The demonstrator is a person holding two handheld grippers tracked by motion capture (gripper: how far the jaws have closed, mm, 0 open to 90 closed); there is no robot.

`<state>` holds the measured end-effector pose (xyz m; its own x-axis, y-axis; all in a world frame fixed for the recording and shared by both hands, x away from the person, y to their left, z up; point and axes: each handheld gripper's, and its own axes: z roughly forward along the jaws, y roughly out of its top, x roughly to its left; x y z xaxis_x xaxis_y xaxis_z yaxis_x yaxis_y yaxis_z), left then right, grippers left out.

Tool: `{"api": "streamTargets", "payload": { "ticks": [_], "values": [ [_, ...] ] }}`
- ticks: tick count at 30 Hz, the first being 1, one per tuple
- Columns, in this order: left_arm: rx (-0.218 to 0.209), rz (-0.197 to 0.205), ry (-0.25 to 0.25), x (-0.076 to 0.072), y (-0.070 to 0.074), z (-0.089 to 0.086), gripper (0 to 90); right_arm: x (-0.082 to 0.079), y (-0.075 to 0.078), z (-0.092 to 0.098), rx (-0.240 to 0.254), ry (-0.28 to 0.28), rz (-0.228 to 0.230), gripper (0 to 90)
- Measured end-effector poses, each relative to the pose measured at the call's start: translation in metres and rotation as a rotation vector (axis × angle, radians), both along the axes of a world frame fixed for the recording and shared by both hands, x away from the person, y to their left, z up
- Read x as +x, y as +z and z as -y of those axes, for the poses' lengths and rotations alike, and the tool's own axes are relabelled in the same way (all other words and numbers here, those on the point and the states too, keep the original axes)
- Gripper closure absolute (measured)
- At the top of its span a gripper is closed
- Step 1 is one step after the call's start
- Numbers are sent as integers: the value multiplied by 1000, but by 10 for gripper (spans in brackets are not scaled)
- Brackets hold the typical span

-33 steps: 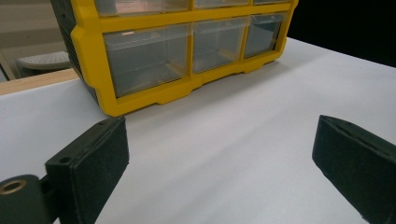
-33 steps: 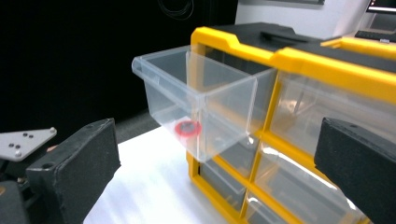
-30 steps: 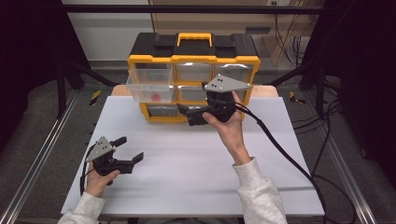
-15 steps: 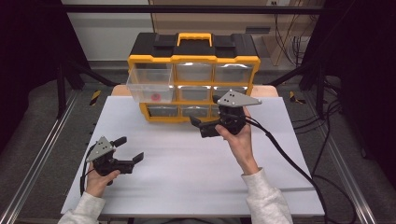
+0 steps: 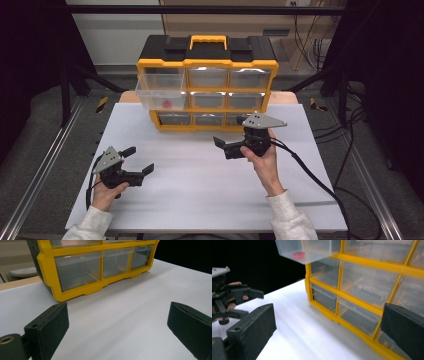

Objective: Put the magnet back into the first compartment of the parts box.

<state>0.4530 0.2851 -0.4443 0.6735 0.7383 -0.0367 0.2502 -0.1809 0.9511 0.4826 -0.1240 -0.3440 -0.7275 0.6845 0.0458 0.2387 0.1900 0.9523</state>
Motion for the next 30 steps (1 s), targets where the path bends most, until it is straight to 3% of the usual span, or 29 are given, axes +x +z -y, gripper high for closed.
{"api": "streamTargets", "payload": {
  "ticks": [20, 30],
  "values": [
    [3, 0, 0, 0, 0, 1, 32, -12, -48, 31, -31, -43, -42, 6],
    [7, 0, -1, 0, 0, 1, 32, -18, -73, 56, -8, -77, -39, 7]
  ]
}}
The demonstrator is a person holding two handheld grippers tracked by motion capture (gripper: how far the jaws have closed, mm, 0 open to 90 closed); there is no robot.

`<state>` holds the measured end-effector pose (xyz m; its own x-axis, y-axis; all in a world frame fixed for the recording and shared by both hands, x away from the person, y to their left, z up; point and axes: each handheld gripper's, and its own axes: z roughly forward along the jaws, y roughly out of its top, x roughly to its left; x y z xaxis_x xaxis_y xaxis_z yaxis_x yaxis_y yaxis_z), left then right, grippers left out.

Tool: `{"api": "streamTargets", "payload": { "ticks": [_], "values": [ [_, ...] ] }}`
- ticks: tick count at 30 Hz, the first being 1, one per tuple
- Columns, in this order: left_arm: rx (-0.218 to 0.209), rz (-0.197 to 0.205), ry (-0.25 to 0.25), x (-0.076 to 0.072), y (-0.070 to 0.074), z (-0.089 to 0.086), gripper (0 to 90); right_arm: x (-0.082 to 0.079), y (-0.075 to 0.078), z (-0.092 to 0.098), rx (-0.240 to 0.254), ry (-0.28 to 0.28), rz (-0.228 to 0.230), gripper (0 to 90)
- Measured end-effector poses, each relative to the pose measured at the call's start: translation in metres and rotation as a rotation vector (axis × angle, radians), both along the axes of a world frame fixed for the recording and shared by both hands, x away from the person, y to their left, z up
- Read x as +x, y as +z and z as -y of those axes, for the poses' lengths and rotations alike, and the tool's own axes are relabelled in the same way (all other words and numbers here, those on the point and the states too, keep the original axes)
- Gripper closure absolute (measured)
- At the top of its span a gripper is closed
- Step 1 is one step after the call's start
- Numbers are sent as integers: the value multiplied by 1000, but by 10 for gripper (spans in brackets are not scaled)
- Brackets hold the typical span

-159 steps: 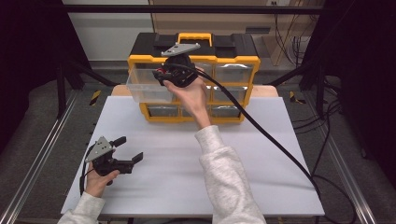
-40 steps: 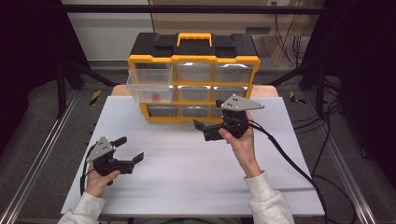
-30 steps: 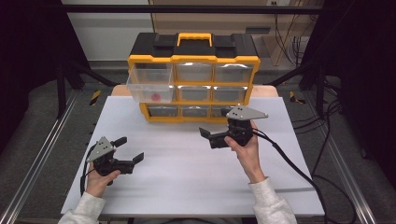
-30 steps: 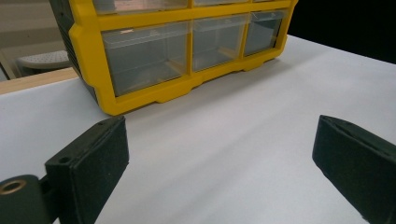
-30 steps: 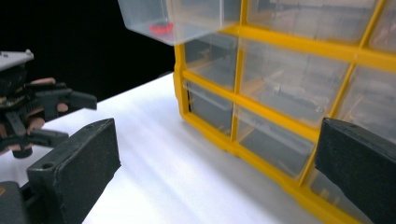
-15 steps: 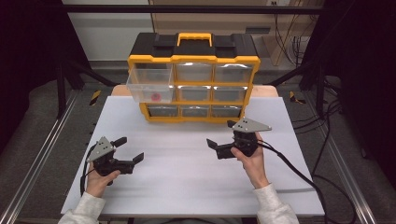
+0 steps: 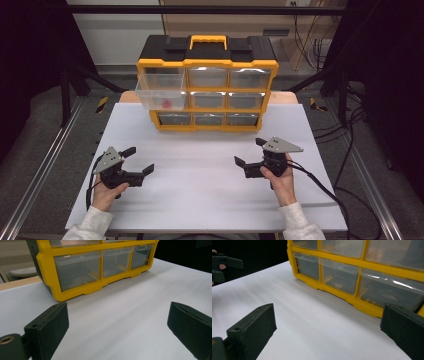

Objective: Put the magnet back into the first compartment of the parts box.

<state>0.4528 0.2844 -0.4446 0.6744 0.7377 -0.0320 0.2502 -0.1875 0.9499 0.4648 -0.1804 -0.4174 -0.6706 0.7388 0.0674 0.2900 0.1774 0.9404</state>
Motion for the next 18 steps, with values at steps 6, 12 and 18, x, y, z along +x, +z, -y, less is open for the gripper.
{"api": "streamTargets", "payload": {
  "ticks": [6, 12, 18],
  "values": [
    [-4, 1, 4, 0, 0, 0, 32, -3, -12, 16, 2, -25, -8, 10],
    [2, 1, 0, 0, 0, 0, 32, -6, -22, 28, 23, -25, -10, 9],
    [9, 1, -1, -1, 0, 1, 32, -8, -30, 34, 8, -22, -11, 9]
  ]
}}
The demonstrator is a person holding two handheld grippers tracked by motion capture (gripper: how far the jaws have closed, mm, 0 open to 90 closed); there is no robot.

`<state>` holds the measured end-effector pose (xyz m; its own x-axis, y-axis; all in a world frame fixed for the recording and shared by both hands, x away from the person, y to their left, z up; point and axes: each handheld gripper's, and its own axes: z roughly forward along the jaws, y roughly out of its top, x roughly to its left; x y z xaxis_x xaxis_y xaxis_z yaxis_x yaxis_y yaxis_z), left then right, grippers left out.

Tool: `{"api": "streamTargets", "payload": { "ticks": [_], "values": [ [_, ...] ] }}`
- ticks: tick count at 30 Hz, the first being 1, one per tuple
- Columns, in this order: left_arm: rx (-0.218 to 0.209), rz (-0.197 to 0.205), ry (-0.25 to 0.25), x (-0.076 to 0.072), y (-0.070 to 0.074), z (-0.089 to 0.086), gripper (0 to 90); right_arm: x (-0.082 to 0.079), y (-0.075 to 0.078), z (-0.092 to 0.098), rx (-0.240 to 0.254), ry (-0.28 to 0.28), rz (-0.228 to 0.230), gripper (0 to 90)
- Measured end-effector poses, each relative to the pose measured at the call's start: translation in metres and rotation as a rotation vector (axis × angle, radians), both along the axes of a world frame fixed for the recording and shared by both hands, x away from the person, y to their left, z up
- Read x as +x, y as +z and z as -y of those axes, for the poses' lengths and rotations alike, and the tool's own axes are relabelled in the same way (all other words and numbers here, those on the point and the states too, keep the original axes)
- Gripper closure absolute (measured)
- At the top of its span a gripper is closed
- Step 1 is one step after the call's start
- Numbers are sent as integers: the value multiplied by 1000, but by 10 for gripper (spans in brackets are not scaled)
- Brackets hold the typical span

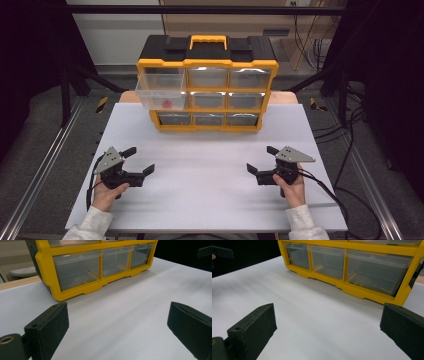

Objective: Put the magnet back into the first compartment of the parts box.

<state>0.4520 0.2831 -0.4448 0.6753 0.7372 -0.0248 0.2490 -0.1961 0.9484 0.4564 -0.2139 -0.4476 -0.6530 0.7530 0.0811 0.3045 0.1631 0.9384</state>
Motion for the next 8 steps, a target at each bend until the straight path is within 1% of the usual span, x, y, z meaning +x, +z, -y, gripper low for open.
{"api": "streamTargets", "payload": {
  "ticks": [3, 8],
  "values": [
    [1, 2, -2, 0, 0, 1, 32, 0, -4, 4, -2, -2, -12, 9],
    [6, 2, -2, 0, 0, 1, 33, 1, -7, 6, 1, -3, -19, 10]
  ]
}}
